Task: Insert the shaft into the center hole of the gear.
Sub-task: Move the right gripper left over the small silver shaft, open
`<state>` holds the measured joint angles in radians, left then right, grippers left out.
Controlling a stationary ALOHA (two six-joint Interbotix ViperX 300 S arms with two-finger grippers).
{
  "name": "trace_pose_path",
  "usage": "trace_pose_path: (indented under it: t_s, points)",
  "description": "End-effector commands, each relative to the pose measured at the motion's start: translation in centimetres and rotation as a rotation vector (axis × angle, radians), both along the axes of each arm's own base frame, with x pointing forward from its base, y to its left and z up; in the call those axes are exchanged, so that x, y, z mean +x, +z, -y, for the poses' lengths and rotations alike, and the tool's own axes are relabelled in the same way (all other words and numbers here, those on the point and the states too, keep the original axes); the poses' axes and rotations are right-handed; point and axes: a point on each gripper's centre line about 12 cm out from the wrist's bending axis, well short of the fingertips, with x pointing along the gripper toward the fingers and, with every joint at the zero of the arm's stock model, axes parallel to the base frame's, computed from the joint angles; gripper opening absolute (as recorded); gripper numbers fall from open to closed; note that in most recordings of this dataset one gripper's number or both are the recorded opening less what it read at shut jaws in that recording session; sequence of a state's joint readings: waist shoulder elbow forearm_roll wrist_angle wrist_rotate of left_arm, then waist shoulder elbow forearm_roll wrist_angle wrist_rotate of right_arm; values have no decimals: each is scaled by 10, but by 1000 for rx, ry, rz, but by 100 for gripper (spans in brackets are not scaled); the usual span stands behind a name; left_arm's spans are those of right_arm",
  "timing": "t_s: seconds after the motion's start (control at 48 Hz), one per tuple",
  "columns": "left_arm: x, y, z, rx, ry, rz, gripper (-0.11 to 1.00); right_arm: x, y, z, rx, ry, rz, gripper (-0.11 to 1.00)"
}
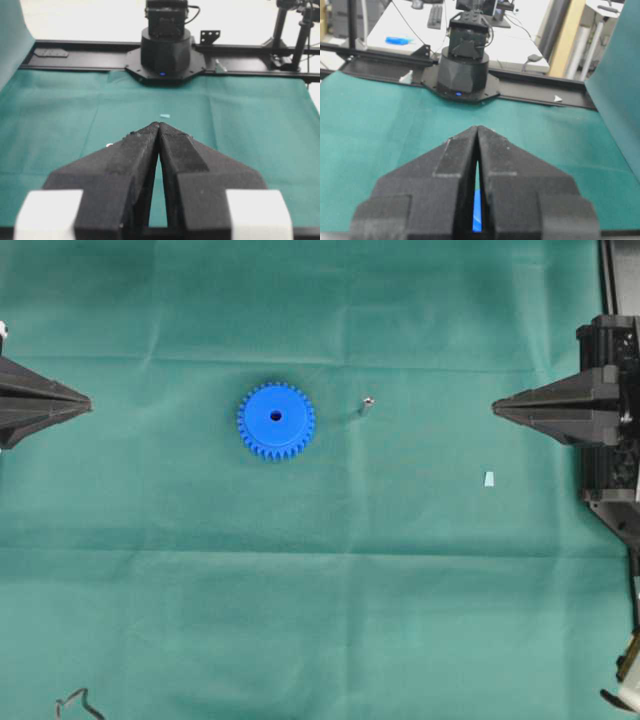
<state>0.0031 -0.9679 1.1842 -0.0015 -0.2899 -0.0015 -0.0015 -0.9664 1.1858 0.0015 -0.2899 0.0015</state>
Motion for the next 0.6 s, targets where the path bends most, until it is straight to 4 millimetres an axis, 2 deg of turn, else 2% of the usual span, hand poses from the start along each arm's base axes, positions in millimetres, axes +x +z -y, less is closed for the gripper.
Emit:
trace_pose_path:
  t_s: [0.0,0.334,0.584]
  points:
    - [3,13,1,7,-8,12,2,3,9,1,-2,-3,20,5]
    - [3,13,1,9,-8,2,2,8,9,6,-2,-31,-3,5]
    - [4,12,1,10,-8,-5,2,28,-3,20,7,-90,-87,5]
